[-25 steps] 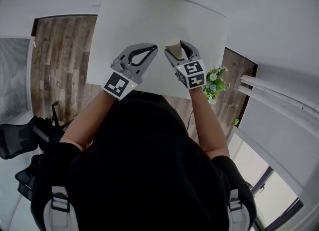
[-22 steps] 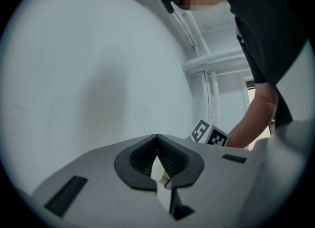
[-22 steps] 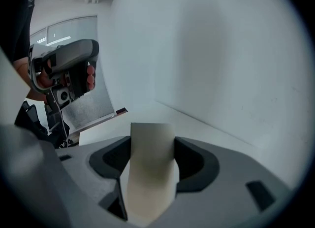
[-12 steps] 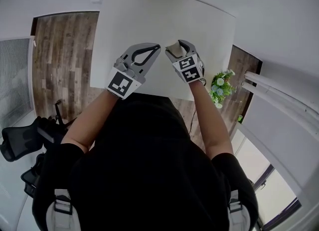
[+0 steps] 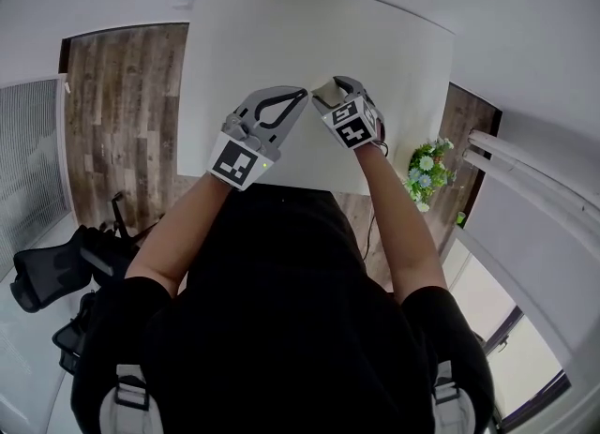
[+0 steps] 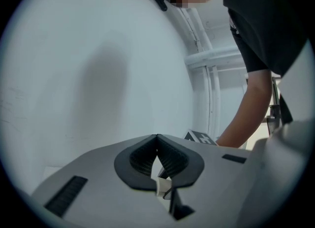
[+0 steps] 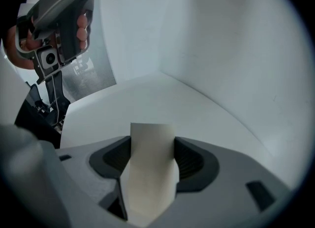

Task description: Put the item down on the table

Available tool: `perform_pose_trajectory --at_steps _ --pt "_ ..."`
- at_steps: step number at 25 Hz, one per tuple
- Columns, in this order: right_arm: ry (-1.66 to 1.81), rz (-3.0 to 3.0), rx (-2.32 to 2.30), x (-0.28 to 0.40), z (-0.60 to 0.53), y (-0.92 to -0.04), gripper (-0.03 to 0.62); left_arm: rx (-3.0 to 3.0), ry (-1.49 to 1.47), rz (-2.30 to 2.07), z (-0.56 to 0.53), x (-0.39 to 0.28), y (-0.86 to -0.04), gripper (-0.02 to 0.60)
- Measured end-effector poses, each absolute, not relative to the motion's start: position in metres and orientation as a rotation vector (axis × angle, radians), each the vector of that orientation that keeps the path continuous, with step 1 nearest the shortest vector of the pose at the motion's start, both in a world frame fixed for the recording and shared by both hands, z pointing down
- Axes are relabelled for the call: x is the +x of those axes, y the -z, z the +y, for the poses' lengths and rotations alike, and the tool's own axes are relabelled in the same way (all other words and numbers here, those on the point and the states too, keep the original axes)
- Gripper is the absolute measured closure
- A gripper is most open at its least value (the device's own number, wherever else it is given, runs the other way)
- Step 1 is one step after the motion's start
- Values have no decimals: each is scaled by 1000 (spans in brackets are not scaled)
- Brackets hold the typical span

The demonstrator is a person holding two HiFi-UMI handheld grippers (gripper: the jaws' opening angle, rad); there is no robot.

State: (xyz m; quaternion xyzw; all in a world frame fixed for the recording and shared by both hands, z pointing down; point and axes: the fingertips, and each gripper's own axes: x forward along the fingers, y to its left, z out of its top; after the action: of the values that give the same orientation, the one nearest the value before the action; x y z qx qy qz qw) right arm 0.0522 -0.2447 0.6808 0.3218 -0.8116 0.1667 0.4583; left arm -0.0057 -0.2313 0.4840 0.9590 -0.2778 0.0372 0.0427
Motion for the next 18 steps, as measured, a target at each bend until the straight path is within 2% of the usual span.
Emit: perform_pose_trajectory --at_steps 18 --pt "-426 -1943 659 35 -256 -735 316 2903 -104 -867 -266 -3 -509 588"
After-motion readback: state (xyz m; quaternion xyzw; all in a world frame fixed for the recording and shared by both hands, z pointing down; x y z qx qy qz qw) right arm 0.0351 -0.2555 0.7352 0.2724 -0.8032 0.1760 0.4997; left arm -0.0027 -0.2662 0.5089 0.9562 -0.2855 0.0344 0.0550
